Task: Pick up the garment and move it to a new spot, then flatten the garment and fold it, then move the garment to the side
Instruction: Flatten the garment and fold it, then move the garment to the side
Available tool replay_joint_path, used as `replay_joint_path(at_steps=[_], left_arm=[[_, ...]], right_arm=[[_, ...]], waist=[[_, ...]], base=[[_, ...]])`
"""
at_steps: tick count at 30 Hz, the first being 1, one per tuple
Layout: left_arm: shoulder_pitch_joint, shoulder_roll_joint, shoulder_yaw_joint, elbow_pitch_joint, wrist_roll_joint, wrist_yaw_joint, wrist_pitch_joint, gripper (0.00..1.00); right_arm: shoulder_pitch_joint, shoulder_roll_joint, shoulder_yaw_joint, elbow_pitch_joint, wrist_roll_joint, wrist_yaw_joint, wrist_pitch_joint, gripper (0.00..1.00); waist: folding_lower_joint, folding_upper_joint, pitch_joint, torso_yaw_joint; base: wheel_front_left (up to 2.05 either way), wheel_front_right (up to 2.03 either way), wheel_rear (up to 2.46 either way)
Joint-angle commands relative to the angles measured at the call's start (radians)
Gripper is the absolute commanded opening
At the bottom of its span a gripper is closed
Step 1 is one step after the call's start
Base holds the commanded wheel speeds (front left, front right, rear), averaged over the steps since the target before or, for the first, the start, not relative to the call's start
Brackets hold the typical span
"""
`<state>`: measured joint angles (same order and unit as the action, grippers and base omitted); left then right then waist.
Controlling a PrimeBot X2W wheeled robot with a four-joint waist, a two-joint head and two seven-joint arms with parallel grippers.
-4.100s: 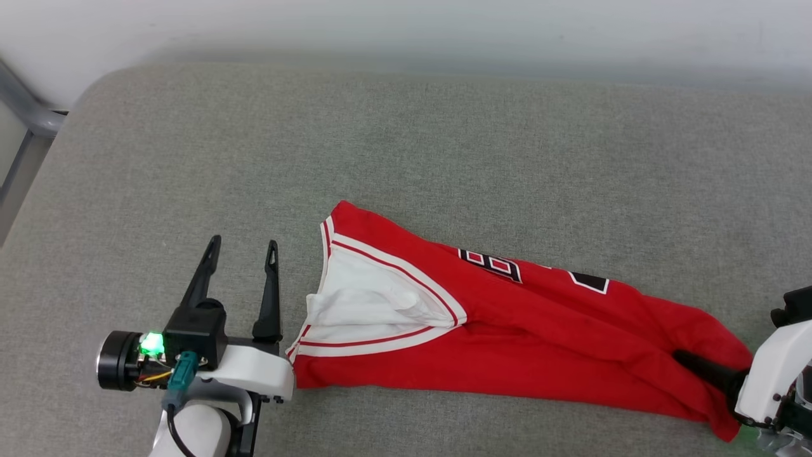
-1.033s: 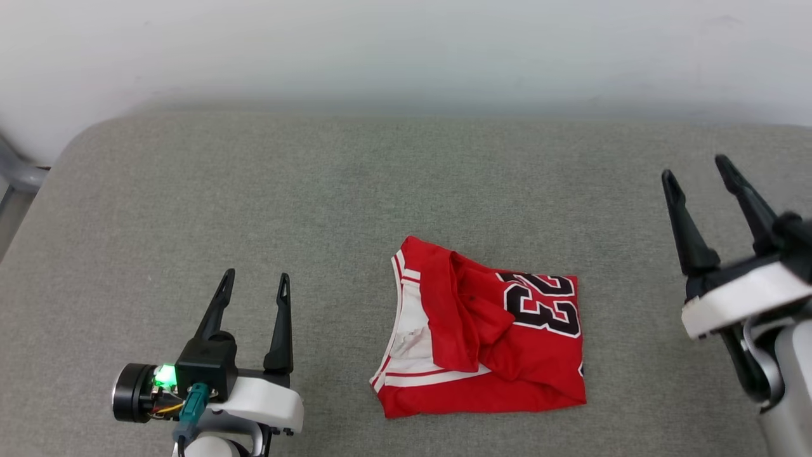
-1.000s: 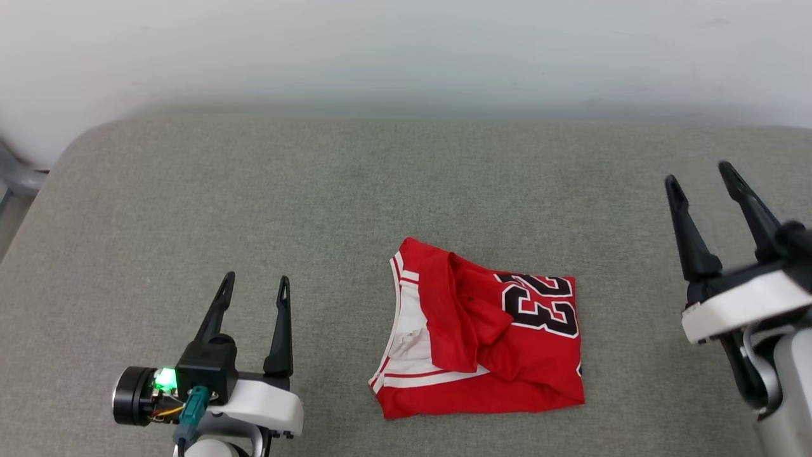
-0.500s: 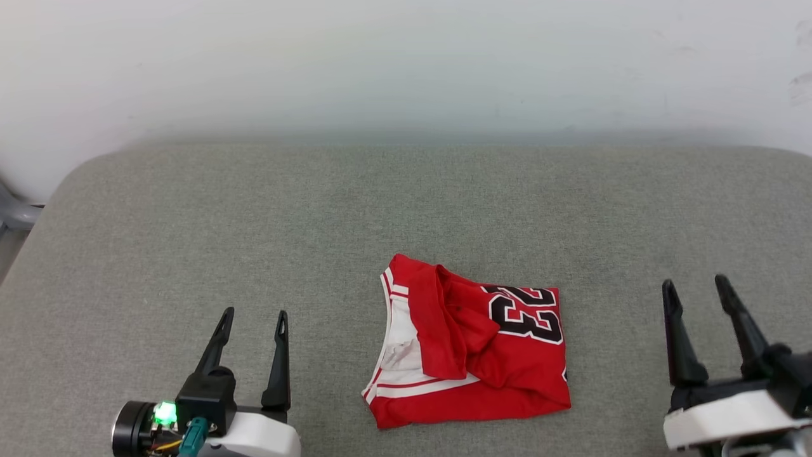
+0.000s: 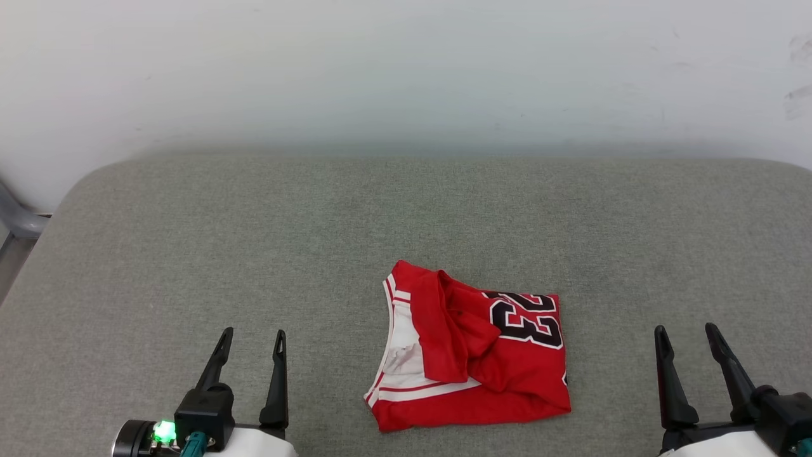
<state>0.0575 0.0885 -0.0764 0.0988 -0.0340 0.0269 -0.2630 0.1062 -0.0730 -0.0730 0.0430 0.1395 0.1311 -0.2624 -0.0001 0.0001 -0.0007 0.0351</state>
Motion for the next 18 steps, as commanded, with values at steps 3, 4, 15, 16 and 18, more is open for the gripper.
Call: replay_joint_path(at_steps=[3,4,15,16,18], left_arm=[[0.010,0.002,0.001,0.001,-0.003,-0.005,-0.002,1.00],[0.010,0.001,0.001,0.002,-0.003,-0.005,-0.002,1.00],[-0.023,-0.002,-0.001,0.010,0.002,-0.011,-0.002,1.00],[-0.026,-0.002,-0.004,0.011,0.004,-0.013,-0.002,1.00],[-0.036,-0.001,-0.005,0.012,0.005,-0.016,-0.002,1.00]], right_arm=[[0.015,0.008,0.002,0.008,-0.008,-0.001,-0.003,1.00],[0.016,0.009,0.002,0.009,-0.009,-0.001,-0.003,1.00],[-0.104,-0.065,-0.002,-0.006,0.007,-0.001,-0.003,1.00],[-0.129,-0.090,0.005,-0.008,0.001,-0.001,-0.003,1.00],[-0.182,-0.131,0.019,-0.005,0.011,-0.001,0.016,1.00]], waist=[[0.0001,-0.0001,-0.001,0.003],[0.0001,-0.0001,-0.002,0.003],[0.0001,-0.0001,0.021,0.017],[0.0001,-0.0001,0.024,0.019],[0.0001,-0.0001,0.033,0.023]], base=[[0.00,0.00,0.00],[0.00,0.00,0.00],[0.00,0.00,0.00],[0.00,0.00,0.00],[0.00,0.00,0.00]])
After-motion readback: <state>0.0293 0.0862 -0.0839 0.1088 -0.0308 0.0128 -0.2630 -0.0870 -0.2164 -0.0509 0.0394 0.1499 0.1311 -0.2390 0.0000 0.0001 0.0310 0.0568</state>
